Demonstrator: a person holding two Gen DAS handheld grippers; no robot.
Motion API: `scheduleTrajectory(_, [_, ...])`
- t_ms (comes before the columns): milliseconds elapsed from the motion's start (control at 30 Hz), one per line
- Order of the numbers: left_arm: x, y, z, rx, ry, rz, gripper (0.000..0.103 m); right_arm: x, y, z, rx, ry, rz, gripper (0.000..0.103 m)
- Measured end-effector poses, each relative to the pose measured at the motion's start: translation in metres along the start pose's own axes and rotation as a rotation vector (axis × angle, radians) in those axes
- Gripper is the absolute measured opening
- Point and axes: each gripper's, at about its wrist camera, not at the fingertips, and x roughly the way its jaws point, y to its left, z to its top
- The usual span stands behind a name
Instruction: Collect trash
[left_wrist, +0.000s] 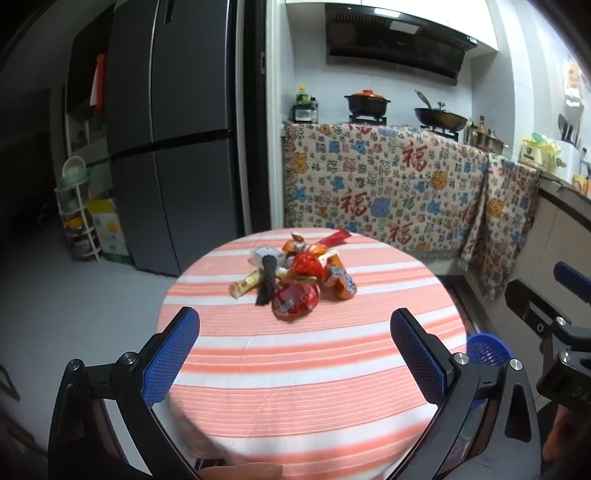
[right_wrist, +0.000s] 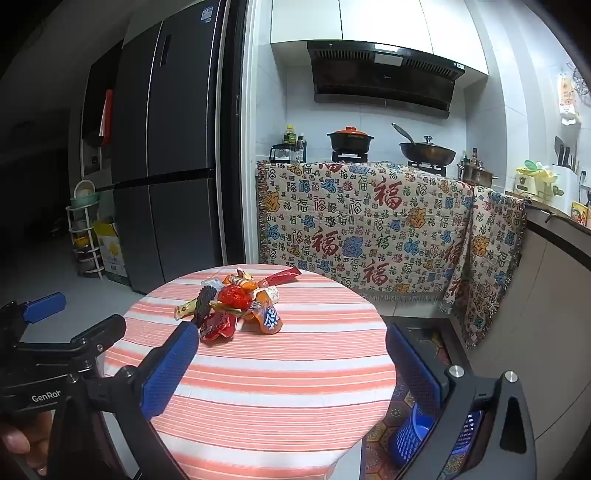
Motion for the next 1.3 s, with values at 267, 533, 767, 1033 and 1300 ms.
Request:
scheduleTrajectory(267, [0.001,0.0,0.0,0.0,0.005,-0.002,0.103,-0.003,-0.003,0.001,0.009,-0.007,0.005,0.103])
scheduleTrajectory(533, [0.003,-0.023,-0.009,0.002,0.011,-0.006,0.103,-0.006,-0.005,0.001,0.004,-0.008,0.003,0.103])
scheduleTrajectory(767, [-0.001,-0.013,-0.004,0.005,0.016,-0.014,0.103,-0.008,-0.008,0.002,0.006,-0.007,0.006,0.103])
scheduleTrajectory(1033, [-0.002,-0.016,-0.004,0.006,0.015,-0.014,0.103,-0.01,-0.009,0.003,0.004,-0.007,0.007,0.103])
scheduleTrajectory(1300, [-0.001,-0.017,-0.003,0.007,0.016,-0.015,0.103,-0.013,-0.01,0.005,0.004,-0.007,0.008,0.103])
